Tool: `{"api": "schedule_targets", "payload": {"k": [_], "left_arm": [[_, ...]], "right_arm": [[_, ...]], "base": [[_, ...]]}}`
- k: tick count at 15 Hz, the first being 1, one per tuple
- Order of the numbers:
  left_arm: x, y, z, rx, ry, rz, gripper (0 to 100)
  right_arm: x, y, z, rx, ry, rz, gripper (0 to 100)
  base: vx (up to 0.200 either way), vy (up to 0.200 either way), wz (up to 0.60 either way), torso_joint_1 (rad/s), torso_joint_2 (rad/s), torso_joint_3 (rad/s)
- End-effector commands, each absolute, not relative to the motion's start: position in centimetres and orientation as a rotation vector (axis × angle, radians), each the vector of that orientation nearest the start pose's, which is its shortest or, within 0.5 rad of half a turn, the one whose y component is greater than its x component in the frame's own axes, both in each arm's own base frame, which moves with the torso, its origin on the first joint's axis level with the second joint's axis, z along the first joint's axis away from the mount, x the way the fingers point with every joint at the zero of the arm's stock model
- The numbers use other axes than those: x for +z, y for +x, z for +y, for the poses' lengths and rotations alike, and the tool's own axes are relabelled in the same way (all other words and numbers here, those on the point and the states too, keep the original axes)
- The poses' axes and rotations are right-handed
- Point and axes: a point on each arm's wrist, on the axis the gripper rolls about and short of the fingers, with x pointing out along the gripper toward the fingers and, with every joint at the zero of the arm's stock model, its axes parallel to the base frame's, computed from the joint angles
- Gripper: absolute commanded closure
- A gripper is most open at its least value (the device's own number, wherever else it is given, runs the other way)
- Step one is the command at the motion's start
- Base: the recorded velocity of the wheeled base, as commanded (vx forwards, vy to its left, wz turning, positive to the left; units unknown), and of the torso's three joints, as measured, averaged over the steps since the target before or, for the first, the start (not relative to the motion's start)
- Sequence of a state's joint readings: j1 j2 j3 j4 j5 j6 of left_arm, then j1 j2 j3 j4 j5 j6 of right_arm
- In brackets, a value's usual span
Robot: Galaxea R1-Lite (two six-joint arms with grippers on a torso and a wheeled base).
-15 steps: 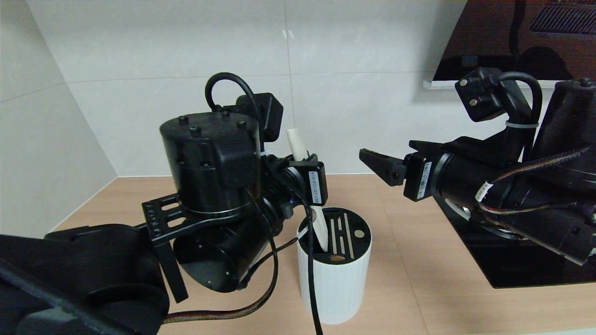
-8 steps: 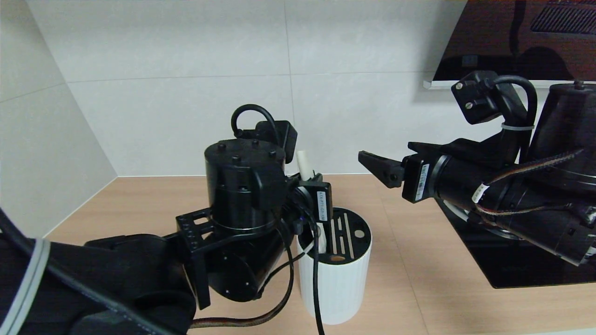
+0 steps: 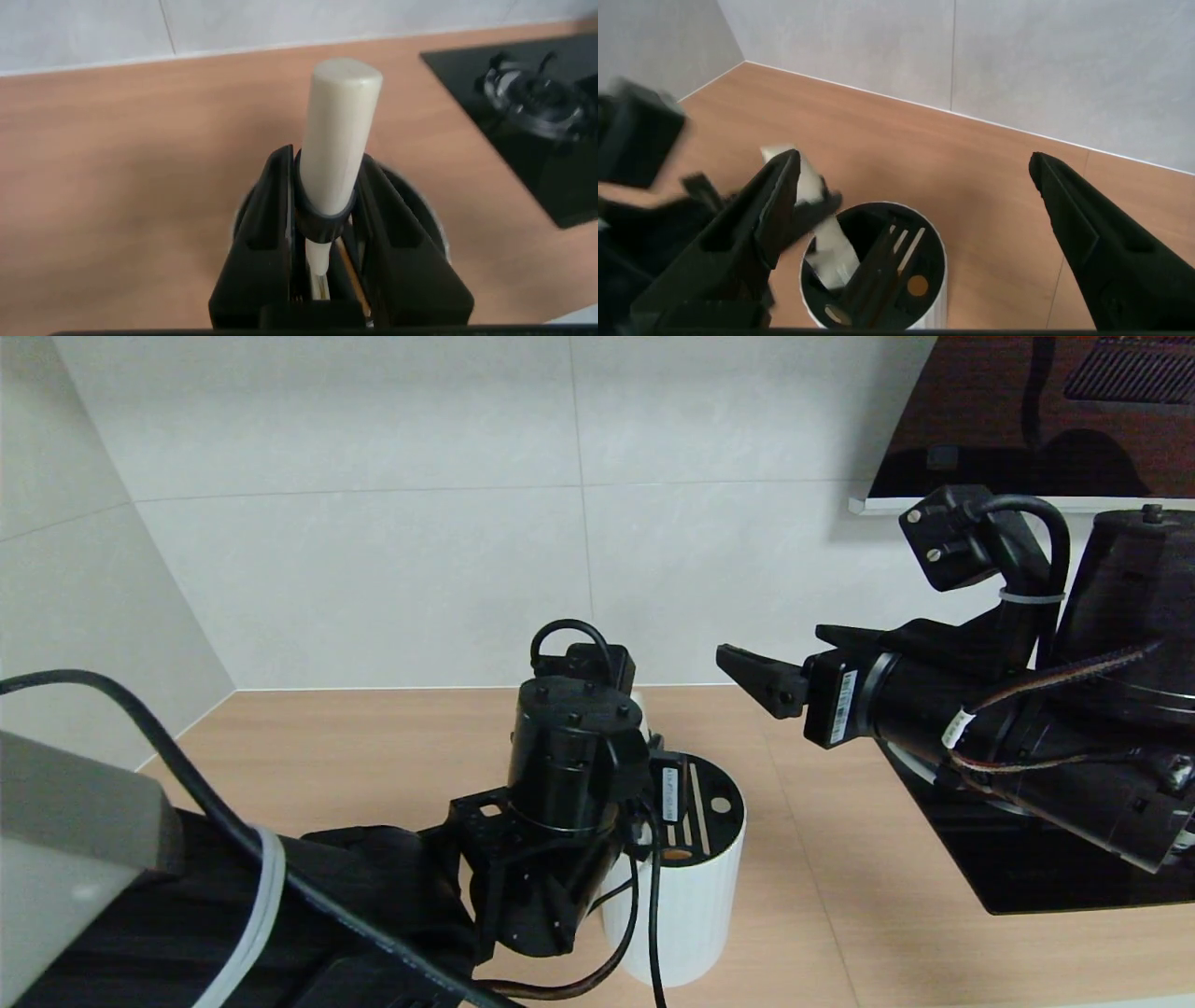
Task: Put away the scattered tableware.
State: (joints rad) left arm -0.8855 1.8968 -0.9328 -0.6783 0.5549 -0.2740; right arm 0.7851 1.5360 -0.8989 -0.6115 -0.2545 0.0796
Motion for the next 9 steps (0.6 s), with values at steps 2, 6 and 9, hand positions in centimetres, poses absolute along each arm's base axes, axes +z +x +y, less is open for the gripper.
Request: {"api": "schedule_targets", "payload": {"k": [2, 6, 9], "left_arm": [[13.53, 23.82, -27.24, -0.287, -0.048, 0.299, 100], [13.44, 23.82, -27.24, -0.288, -0.046, 0.302, 100], [13.49, 23.80, -27.23, -0.289, -0.047, 0.301, 100]], "right_arm": [[25.33, 20.01, 19.21, 0.529, 0.064, 0.045, 0], [25.33, 20.01, 19.21, 0.529, 0.064, 0.045, 0], [25.29, 20.00, 19.20, 0.529, 0.063, 0.047, 0]], "base": [[0.000, 0.000, 0.00, 0.000, 0.00, 0.000], [0.000, 0.000, 0.00, 0.000, 0.00, 0.000], [0.000, 0.000, 0.00, 0.000, 0.00, 0.000]]}}
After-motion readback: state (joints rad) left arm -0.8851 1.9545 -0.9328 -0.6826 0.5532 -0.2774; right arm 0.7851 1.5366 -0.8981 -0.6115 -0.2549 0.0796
